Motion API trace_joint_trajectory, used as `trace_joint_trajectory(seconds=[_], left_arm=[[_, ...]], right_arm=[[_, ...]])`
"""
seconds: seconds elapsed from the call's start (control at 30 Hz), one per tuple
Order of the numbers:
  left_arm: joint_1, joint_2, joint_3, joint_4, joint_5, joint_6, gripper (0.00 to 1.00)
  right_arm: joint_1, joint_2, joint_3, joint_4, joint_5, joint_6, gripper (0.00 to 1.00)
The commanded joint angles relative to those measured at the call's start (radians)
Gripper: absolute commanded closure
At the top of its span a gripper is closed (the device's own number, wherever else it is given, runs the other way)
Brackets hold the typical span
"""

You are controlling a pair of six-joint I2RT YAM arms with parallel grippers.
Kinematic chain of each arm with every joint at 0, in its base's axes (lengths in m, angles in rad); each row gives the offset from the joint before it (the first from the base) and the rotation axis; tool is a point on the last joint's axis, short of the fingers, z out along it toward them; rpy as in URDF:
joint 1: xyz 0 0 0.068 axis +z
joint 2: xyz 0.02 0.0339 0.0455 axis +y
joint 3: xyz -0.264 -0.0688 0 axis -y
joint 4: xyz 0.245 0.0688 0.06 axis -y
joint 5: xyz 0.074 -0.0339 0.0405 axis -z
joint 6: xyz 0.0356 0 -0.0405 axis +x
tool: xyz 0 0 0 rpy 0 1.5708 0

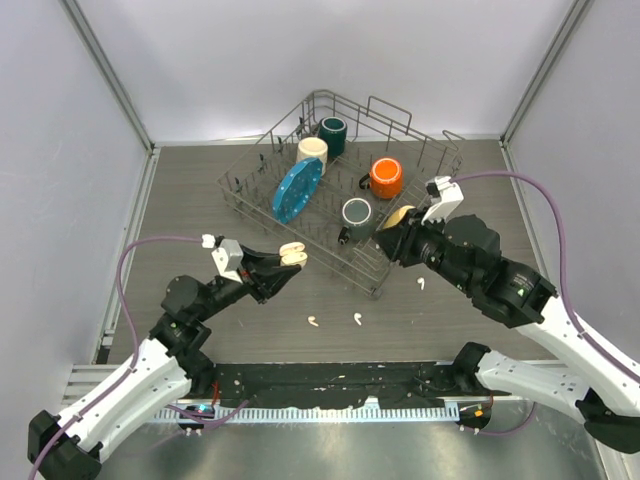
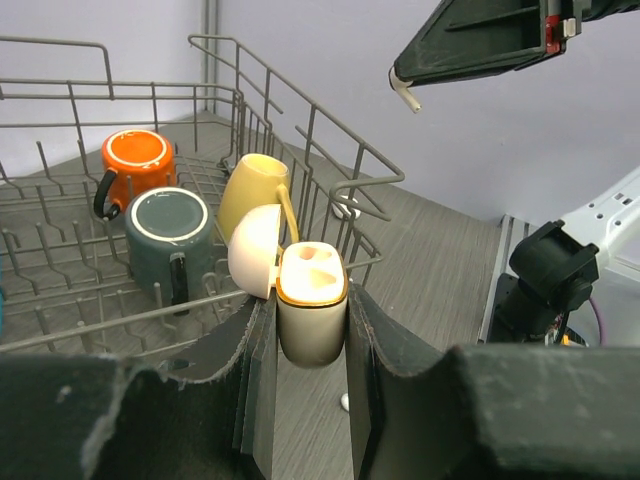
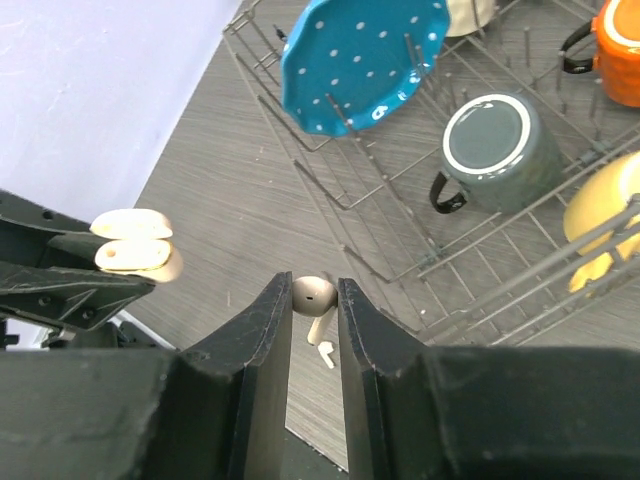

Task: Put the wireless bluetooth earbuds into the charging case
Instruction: Pick up the earbud from the center of the board, then place the earbud in the charging case.

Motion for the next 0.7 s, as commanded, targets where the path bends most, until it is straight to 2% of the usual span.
trace_joint_trajectory(seconds=[0.0, 0.5, 0.67], left_arm=[[-0.003, 0.009, 0.047, 0.083, 0.040, -0.014, 1.00], [-0.003, 0.000, 0.045, 0.103, 0.083, -0.026, 1.00], [-0.003, -0.013, 0.041, 0.104, 0.104, -0.023, 1.00]], right_arm=[[0.072, 0.009, -0.005, 0.109, 0.064, 0.015, 0.99], [0.504, 0.156, -0.025, 0.376, 0.426, -0.120, 0.99], [0.545, 0.204, -0.024, 0.456, 0.473, -0.154, 0.99]])
